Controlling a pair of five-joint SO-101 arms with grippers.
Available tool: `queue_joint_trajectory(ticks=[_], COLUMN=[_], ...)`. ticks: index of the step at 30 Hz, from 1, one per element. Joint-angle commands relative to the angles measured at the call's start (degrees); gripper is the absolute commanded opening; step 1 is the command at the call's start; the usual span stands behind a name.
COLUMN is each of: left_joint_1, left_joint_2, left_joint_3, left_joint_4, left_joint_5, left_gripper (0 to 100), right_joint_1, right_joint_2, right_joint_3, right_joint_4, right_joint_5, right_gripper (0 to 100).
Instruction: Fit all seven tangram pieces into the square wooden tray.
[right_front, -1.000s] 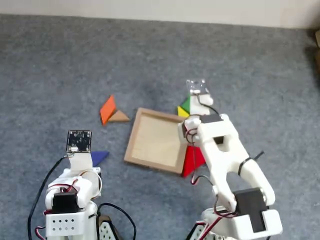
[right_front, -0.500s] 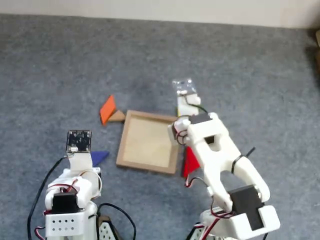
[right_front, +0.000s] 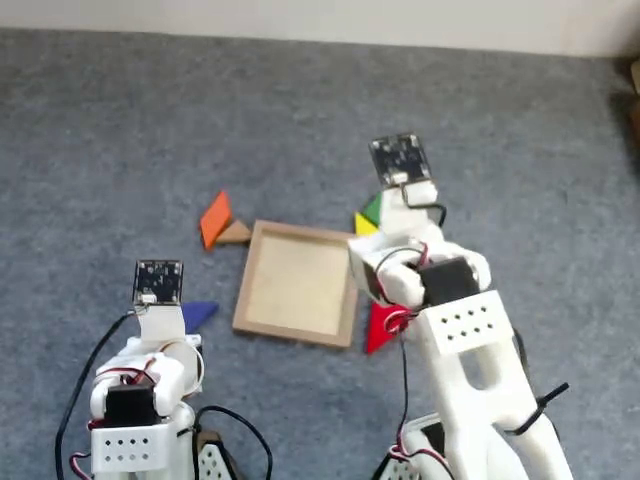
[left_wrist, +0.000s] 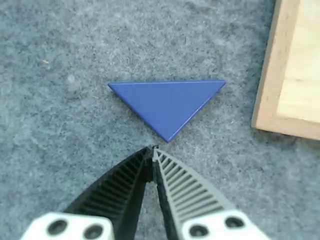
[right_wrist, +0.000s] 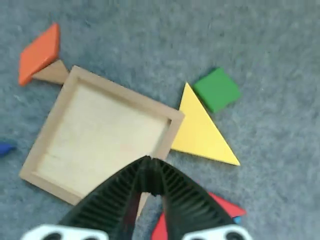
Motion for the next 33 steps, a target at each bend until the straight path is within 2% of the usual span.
queue_joint_trajectory(ticks=[1, 5, 11, 19, 25, 30, 33], left_joint_1=[-0.66, -0.66, -0.66, -0.66, -0.66, -0.66, -0.66], left_joint_2=[-1.98, -1.98, -1.98, -1.98, -1.98, -1.98, -1.98], left_joint_3=[1.19, 1.19, 1.19, 1.19, 1.19, 1.19, 1.19], left_joint_4=[0.26, 0.26, 0.26, 0.26, 0.26, 0.26, 0.26], left_joint_5=[-0.44, -0.44, -0.44, -0.44, -0.44, -0.44, -0.44], left_gripper=[1, 1, 1, 1, 1, 1, 1], right_joint_1=[3.65, 4.18, 2.42, 2.24, 0.84, -2.07, -1.8], right_joint_2=[3.3, 12.79, 23.87, 28.26, 28.62, 28.7, 28.7], right_joint_3=[-3.21, -10.24, -18.07, -21.05, -20.62, -16.22, -15.34], right_joint_4=[3.91, 10.59, 19.74, 20.09, 15.25, 15.52, 15.34], right_joint_5=[0.88, 0.88, -0.7, -18.29, -19.69, -20.48, -28.22], right_gripper=[14.9, 24.2, 24.2, 24.2, 24.3, 24.5, 24.5])
